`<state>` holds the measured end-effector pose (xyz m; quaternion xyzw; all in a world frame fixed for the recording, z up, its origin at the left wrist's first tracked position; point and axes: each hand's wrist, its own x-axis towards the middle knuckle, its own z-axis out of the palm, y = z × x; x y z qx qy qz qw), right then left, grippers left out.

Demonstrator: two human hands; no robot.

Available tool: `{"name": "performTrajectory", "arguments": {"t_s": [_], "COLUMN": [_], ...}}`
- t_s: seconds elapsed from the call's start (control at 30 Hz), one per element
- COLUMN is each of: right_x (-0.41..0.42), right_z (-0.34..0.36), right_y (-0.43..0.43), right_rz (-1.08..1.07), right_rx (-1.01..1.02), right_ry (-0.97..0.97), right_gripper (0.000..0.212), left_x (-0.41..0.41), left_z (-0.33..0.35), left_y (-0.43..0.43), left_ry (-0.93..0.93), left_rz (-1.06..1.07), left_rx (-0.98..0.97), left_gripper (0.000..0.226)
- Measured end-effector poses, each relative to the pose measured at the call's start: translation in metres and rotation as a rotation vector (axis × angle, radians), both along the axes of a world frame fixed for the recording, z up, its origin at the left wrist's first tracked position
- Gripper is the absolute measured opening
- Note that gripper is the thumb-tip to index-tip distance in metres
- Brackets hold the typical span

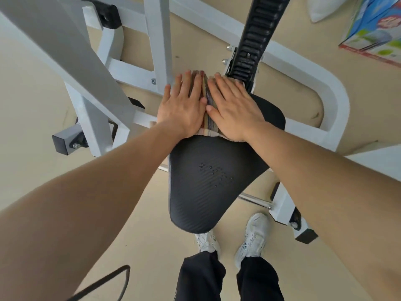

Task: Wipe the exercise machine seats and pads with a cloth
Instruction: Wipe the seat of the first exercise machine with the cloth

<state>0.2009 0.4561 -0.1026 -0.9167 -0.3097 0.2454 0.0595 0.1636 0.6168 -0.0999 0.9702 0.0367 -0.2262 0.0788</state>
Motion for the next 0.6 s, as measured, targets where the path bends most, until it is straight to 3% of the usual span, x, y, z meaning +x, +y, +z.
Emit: {"name": "performTrajectory", "arguments": {"t_s": [0.23, 0.47, 0.6], "right_x": [-0.078, -0.021, -0.037], "right_z": [0.031, 0.001, 0.004], "right_y": [-0.057, -0.05, -0.051], "right_rz": [-0.159, -0.363, -0.447], "right_rx": [-0.033, -0.077, -0.092], "right_ry": [0.056, 0.025, 0.048], "right_gripper": [0.07, 0.067, 0.069], "left_x": [-0.049, 0.0, 0.001], "left_z": [0.023, -0.003, 0.001], "left_y": [-0.047, -0.047, -0.05], "left_ry": [0.046, -0.002, 0.022], "left_rz": [-0.145, -0.212, -0.237], "left_rx": [-0.016, -0.053, -0.061], "left_gripper": [0.063, 0.062, 0.062]}}
